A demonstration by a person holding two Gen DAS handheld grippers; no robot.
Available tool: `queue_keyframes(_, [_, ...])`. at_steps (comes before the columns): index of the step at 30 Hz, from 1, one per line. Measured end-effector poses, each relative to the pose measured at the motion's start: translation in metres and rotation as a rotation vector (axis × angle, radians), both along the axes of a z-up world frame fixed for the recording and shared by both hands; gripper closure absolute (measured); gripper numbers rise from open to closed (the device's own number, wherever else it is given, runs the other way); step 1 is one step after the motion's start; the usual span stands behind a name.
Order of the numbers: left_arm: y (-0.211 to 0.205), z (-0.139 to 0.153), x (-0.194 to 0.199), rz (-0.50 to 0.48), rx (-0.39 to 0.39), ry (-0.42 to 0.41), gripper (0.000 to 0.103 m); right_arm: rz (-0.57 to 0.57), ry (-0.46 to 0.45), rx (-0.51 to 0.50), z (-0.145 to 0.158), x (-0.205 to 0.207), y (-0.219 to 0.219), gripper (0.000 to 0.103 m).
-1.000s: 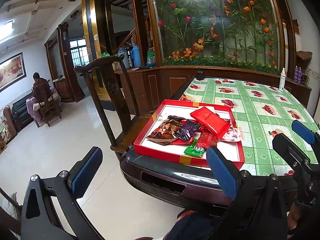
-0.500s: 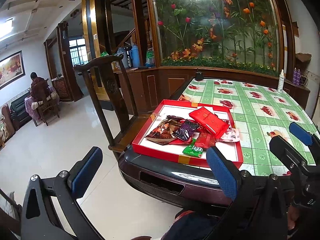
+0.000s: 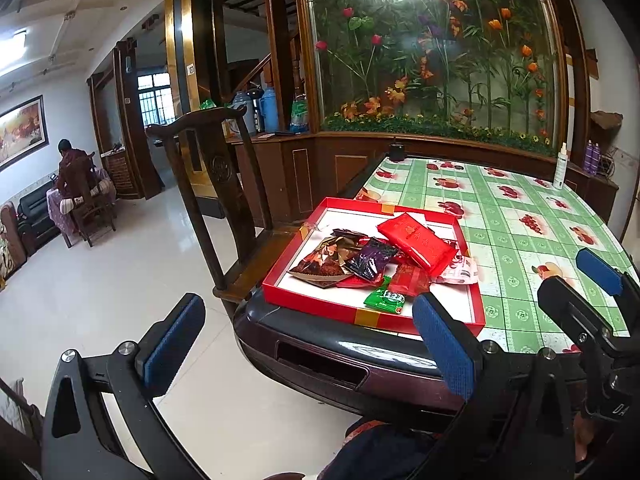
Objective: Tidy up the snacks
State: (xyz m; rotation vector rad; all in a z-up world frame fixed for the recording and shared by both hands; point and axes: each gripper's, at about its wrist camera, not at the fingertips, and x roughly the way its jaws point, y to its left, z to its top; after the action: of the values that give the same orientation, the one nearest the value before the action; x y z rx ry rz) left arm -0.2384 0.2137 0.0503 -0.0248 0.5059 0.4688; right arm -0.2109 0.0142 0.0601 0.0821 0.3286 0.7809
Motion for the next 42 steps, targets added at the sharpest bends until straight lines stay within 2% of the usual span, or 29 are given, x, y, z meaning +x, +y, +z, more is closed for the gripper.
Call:
queue_keyframes(17, [0.011, -0.008, 0.002, 0.021, -0.024, 0.008, 0.000, 0.006, -0.007, -0.005, 0.002, -0.001, 0.001, 0.000])
queue_keyframes(24, [0.021, -0.023, 0.007, 0.052, 0.016, 0.028, 0.000, 0.012, -0.005, -0.011, 0.002, -0.001, 0.002, 0.000])
queue_keyframes(29, [0.027, -0.028, 0.004, 0.046, 0.017, 0.007, 0.000, 0.019, -0.006, -0.019, 0.002, -0.001, 0.003, 0.000])
queue_keyframes(33, [0.029, -0.026, -0.002, 0.050, 0.033, -0.025, 0.000, 0.023, -0.015, -0.037, 0.007, 0.001, 0.008, 0.000])
queue_keyframes(36, [0.033, -0.025, -0.002, 0.052, 0.016, -0.022, 0.000, 0.016, -0.020, -0.062, 0.014, 0.005, 0.016, 0.000])
queue_keyframes(42, [0.041, -0.026, -0.002, 0.073, 0.000, -0.013, 0.000, 0.021, -0.024, -0.040, 0.027, 0.014, 0.027, 0.000])
